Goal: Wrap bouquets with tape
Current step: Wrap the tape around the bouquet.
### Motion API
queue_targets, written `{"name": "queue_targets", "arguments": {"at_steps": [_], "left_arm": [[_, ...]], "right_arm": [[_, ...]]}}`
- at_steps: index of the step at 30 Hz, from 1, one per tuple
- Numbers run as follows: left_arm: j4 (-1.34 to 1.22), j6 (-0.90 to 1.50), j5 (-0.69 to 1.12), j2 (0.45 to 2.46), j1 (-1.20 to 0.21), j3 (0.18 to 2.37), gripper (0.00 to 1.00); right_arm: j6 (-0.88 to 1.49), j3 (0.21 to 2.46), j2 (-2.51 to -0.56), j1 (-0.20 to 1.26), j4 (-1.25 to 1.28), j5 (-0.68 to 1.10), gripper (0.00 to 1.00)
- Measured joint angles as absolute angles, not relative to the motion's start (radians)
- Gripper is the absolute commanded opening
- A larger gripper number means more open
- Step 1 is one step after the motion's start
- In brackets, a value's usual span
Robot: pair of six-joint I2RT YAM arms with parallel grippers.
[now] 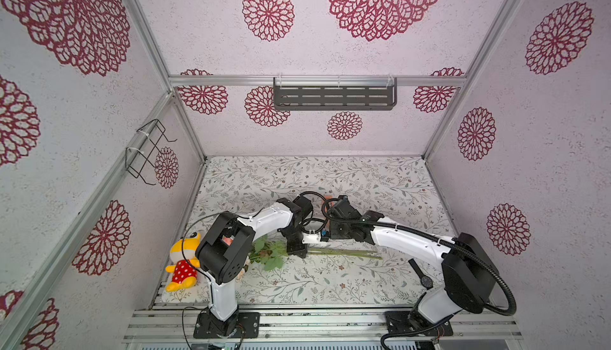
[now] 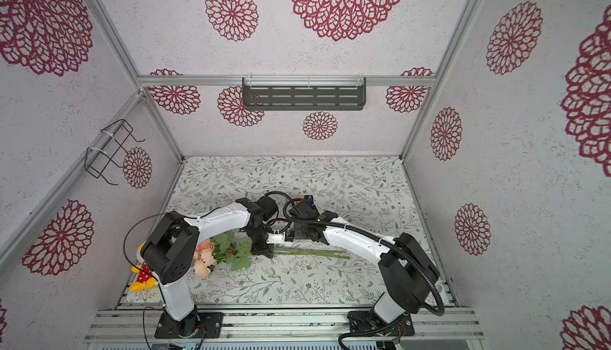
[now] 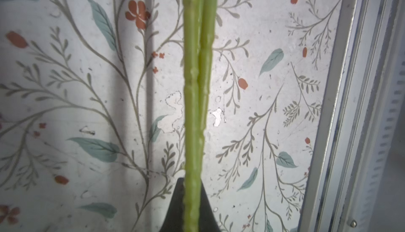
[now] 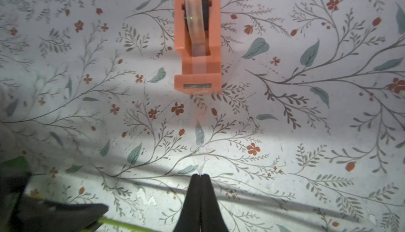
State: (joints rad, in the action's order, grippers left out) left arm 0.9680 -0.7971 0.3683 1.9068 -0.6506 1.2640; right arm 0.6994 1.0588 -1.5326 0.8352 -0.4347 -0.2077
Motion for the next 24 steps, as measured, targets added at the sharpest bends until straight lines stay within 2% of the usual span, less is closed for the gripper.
{"name": "queue_targets", "arguments": {"at_steps": [15, 24], "left_arm": [[1.028, -0.753, 0.446, 2.004, -0.598, 1.397, 0.0], [1.039, -0.713, 0.455, 2.032, -0.589, 1.444, 0.0]], "right_arm": [[0.746, 0.898, -1.317, 0.864, -0.377, -0.176, 0.0], [0.776, 0.889, -1.261, 0.915, -0.364, -0.181, 0.0]]}}
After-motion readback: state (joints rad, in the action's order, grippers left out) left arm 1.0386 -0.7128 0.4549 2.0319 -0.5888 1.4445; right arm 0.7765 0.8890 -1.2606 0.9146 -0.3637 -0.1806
